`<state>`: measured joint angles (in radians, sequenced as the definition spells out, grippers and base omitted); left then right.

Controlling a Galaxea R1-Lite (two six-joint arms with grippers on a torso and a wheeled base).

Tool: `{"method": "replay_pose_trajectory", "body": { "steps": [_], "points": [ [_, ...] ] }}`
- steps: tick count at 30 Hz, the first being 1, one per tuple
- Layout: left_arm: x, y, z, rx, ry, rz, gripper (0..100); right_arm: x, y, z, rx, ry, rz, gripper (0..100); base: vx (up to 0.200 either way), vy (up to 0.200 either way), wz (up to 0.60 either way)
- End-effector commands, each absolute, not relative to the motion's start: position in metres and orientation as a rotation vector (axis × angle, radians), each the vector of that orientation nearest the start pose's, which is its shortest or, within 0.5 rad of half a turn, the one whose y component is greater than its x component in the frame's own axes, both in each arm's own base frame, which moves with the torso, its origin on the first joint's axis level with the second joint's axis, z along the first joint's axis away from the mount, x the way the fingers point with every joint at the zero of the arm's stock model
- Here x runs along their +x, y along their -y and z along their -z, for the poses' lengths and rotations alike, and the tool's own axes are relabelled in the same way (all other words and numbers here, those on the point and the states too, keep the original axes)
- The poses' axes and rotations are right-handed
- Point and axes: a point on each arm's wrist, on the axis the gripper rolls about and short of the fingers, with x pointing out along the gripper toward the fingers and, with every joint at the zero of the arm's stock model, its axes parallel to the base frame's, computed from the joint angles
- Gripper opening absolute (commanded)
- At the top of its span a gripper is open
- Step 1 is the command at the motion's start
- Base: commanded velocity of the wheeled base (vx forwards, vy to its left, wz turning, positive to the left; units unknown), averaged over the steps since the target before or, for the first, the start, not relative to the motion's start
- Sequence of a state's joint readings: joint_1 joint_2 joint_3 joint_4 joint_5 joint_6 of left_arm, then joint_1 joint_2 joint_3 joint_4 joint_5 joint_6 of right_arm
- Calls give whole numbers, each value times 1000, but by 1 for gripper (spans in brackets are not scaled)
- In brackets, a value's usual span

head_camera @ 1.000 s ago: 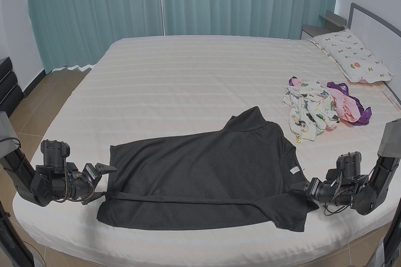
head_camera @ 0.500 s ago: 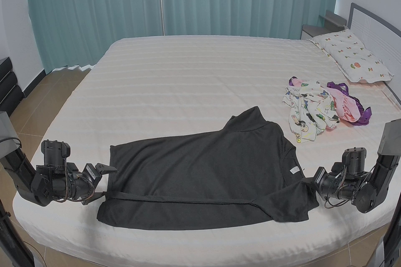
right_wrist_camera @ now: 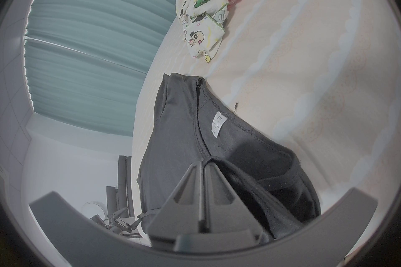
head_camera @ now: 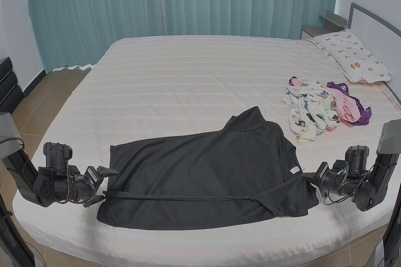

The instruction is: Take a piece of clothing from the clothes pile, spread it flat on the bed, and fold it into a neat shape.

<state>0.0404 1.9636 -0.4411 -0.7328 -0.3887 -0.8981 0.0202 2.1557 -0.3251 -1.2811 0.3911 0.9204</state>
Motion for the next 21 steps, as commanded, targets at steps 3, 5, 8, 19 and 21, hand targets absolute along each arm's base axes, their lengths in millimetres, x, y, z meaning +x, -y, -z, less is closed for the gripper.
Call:
{"method": "replay_pose_trajectory", "body": {
  "steps": [3,5,8,19,21],
  "points": [
    [270,-1,-30,-1010,-899,-45,100,286,-12,-6,1028,-693,-111,0,0,0,0],
    [270,-1,-30,-1019,-901,-50,100,287,-12,-4,1030,-694,-119,100,0,0,0],
    [270,-1,-30,-1028,-901,-52,100,284,-11,-5,1029,-680,-126,100,0,0,0],
    [270,-1,-29,-1028,-902,-53,100,257,-26,-37,990,-627,-215,100,0,0,0],
    [270,-1,-29,-1028,-902,-53,100,245,-48,-38,963,-677,-270,100,0,0,0]
  ]
}}
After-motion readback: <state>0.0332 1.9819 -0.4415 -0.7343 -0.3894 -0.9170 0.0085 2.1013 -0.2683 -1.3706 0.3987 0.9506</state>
